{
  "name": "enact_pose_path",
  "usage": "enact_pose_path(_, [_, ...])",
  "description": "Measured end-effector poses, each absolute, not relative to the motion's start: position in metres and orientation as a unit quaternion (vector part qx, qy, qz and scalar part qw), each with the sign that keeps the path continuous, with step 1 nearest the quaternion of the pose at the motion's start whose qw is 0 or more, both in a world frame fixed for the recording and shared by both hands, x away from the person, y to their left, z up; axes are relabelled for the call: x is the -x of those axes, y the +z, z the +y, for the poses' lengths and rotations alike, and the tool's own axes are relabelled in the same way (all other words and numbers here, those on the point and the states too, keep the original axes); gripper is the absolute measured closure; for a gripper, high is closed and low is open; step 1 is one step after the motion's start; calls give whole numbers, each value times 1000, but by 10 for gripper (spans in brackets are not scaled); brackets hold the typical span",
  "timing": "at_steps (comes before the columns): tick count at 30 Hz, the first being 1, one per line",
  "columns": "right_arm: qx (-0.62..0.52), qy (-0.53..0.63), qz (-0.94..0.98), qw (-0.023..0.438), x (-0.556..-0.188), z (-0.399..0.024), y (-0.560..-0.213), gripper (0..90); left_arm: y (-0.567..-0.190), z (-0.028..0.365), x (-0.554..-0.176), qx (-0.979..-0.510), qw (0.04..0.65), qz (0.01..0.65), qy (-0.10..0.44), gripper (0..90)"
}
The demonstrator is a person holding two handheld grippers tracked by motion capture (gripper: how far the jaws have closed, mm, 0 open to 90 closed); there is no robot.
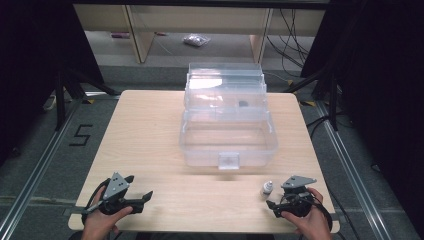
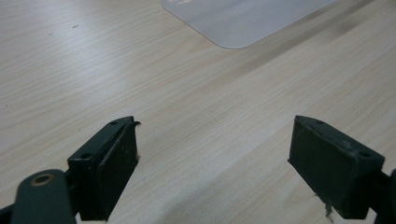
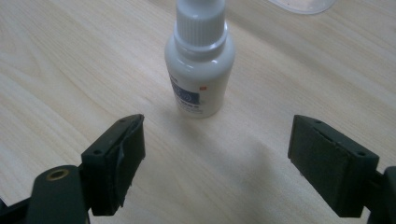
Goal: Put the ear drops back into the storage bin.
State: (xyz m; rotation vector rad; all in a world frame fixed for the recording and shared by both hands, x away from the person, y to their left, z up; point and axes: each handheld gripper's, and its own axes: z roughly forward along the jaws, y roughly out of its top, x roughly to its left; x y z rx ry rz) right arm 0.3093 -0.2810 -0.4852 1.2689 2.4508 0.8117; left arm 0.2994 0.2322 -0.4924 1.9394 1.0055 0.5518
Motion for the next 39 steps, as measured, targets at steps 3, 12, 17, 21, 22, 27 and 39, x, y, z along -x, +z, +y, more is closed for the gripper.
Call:
enact_pose_path(3, [-437,276,846,131,-309,-281,-484,202,-492,233,-299,-780,427,402,222,150])
enact_pose_path(12, [-425,264,857,126,-310,-279,-479,212,-493,232,-300,-776,429,406,220,150])
enact_pose_path(17, [-410,253,868,124,-313,-276,-478,214,-493,233,-300,-776,428,407,221,150])
enact_pose_path(21, [-406,248,871,122,-315,-273,-476,217,-493,233,-300,-776,430,406,220,150])
enact_pose_path(22, [-392,247,877,127,-317,-271,-475,218,-493,233,-300,-776,429,406,219,150])
enact_pose_path(27, [-395,253,875,117,-318,-266,-469,221,-492,233,-300,-777,428,407,220,150])
enact_pose_path(39, [-373,233,890,119,-327,-258,-466,231,-492,233,-300,-777,427,407,219,150])
